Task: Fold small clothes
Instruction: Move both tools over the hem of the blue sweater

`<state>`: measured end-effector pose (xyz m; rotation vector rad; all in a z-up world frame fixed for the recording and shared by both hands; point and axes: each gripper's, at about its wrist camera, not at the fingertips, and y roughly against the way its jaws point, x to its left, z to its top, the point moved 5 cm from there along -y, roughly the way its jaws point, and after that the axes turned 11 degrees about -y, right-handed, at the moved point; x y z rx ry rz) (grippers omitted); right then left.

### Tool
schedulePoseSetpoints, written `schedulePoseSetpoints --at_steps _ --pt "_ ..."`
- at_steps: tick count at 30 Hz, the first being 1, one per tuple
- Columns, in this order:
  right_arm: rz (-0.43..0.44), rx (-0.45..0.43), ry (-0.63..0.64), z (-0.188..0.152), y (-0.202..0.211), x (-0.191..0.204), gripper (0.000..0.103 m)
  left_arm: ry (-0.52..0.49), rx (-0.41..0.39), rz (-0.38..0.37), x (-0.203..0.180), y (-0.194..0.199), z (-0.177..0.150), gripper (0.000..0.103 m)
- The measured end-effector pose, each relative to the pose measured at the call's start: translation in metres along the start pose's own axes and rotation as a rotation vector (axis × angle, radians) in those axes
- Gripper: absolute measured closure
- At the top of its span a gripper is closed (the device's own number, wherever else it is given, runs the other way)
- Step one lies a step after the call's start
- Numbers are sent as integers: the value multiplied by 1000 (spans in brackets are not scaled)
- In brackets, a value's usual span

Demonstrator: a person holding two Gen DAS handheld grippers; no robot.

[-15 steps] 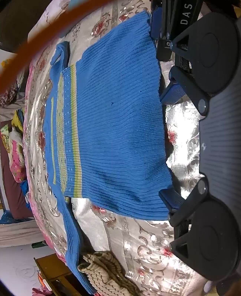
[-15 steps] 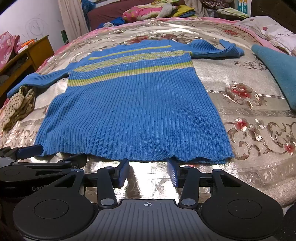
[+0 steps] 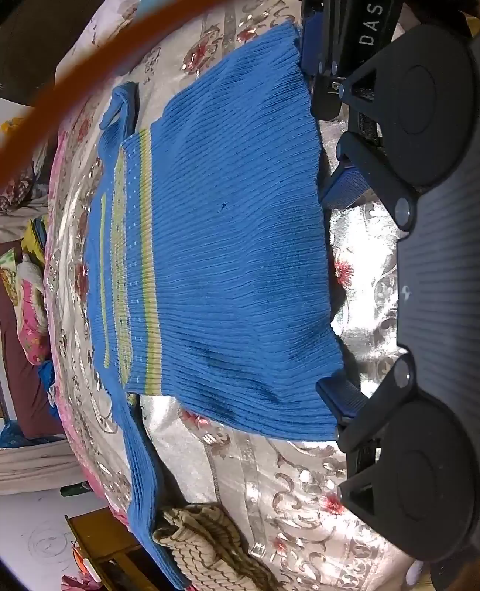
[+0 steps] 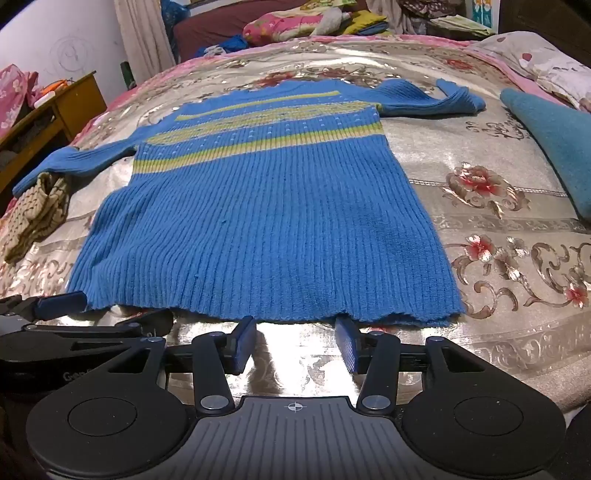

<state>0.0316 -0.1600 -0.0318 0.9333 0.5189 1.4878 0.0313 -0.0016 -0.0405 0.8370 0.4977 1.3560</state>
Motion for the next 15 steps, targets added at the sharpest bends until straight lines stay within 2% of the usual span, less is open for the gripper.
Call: schedulePoseSetpoints --at_steps 15 --pt "8 -8 -11 5 5 -2 56 5 -8 -2 12 5 11 0"
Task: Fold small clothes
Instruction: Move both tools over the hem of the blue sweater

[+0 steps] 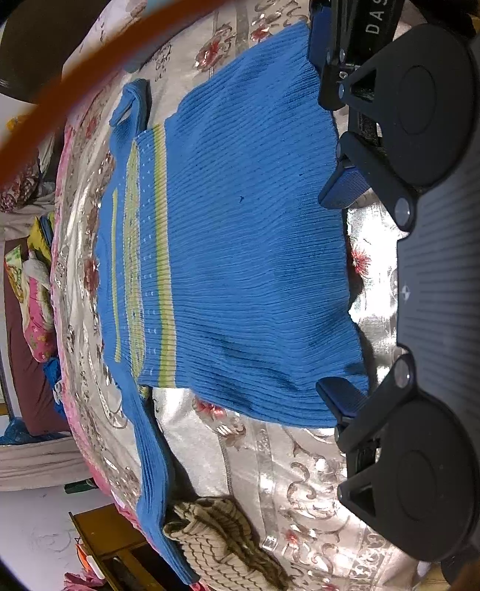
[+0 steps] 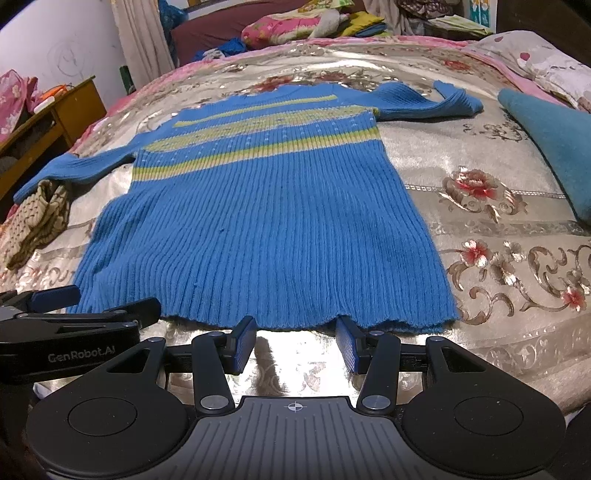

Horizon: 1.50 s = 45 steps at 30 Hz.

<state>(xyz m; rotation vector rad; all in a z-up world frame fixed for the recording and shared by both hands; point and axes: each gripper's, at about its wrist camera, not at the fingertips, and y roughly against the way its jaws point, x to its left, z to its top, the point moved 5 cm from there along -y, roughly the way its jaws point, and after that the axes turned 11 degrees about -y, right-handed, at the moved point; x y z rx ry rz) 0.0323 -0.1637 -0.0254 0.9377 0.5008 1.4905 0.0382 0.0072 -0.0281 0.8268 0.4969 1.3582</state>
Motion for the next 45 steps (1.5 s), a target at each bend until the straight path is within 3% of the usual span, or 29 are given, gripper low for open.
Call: schedulePoseSetpoints --at_steps 20,35,45 --pt "-8 -54 5 25 2 -6 56 -19 -42 26 8 -6 24 0" --pt "-17 -23 -28 26 -13 -22 57 -26 25 17 8 -31 16 0" --pt "-22 -19 -24 24 -14 -21 57 43 51 -25 16 -36 9 0"
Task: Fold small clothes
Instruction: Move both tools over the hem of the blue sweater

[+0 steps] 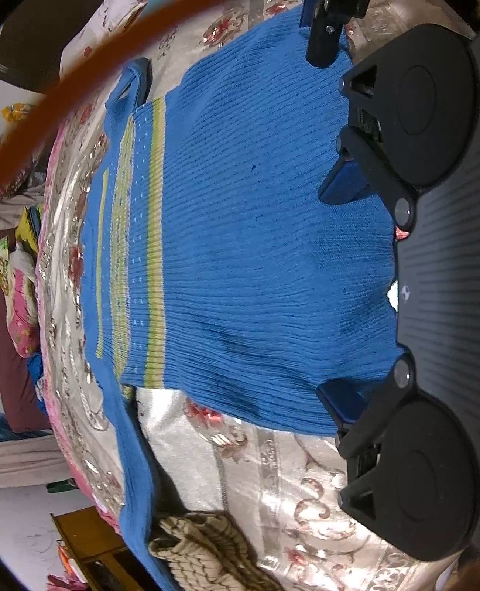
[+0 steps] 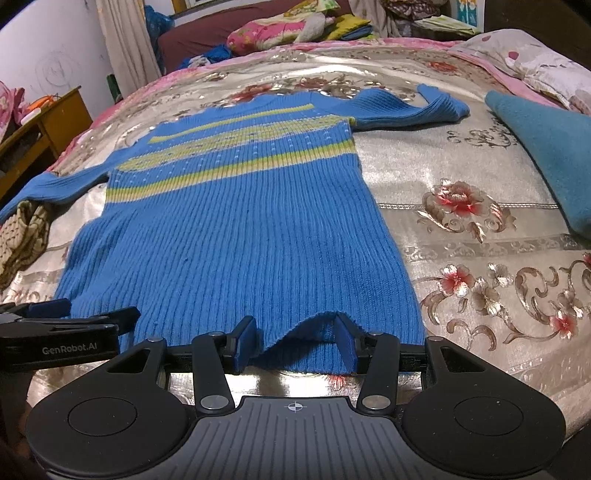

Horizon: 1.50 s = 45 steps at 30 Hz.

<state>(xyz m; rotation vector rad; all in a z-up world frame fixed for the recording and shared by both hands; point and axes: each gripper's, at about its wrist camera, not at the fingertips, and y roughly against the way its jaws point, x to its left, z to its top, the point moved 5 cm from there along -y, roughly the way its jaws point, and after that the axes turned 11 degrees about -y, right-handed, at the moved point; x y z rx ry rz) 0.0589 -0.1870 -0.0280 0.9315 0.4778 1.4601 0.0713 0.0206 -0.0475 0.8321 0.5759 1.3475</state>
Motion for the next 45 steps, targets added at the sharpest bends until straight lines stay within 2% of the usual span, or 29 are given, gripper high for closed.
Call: schedulePoseSetpoints --at_steps 8,16,29,39,45 --pt "0 1 2 0 -1 1 57 11 -7 -11 1 -1 -4 0" --pt "5 1 -1 -1 -1 0 57 -1 -3 -53 1 -1 -8 0" --pt "14 1 -1 0 7 -2 60 -1 -5 -48 -2 10 -11 0" --pt "21 -21 25 7 17 5 64 -40 -88 -66 -11 34 10 0" --pt "53 -31 45 22 15 6 65 -41 -72 -44 -18 26 21 0"
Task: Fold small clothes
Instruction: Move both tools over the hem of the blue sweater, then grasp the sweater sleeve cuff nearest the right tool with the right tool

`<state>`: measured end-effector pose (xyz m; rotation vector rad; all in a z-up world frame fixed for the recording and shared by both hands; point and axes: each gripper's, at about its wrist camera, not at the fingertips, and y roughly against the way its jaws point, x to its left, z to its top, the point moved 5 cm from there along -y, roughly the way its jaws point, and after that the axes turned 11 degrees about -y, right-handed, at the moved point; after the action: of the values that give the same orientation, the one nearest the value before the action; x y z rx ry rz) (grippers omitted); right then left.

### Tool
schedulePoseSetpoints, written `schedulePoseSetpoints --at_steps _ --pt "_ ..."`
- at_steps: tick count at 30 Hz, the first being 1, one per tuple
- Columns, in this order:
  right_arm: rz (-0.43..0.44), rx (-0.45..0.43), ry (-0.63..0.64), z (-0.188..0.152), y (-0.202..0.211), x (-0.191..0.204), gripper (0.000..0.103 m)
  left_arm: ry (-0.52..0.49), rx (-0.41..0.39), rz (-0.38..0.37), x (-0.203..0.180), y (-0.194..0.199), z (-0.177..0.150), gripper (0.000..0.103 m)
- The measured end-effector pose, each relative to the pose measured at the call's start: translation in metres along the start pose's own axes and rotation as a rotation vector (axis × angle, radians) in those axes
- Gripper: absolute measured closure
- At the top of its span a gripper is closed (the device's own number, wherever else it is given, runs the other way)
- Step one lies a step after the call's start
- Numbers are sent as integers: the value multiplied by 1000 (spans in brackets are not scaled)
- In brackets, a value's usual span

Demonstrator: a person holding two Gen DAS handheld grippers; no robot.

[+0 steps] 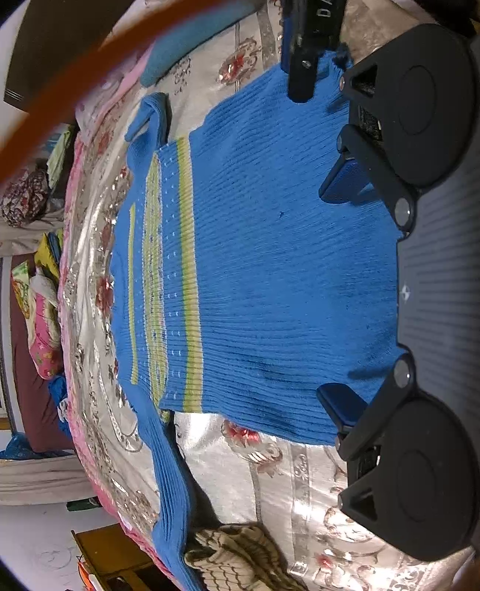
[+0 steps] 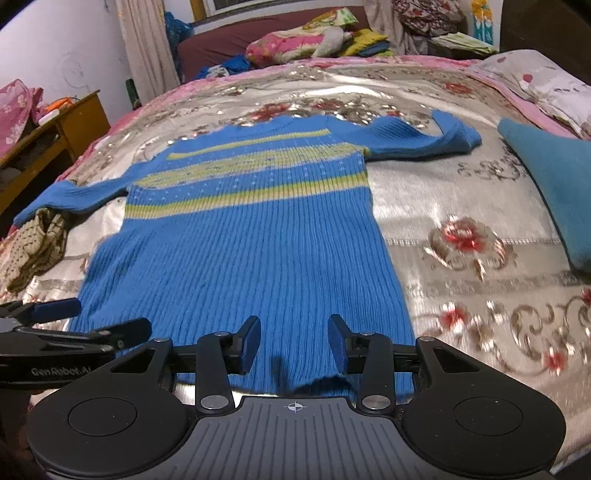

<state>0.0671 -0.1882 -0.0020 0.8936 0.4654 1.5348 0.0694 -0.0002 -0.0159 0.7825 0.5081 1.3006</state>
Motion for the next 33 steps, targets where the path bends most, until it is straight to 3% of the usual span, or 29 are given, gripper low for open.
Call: schedulePoseSetpoints --at_steps 10,33 --pt "17 -3 -36 17 -16 -18 70 -74 4 3 -20 -22 28 0" --pt "15 58 -4 20 -48 -3 70 -67 23 -5 -9 -43 39 0"
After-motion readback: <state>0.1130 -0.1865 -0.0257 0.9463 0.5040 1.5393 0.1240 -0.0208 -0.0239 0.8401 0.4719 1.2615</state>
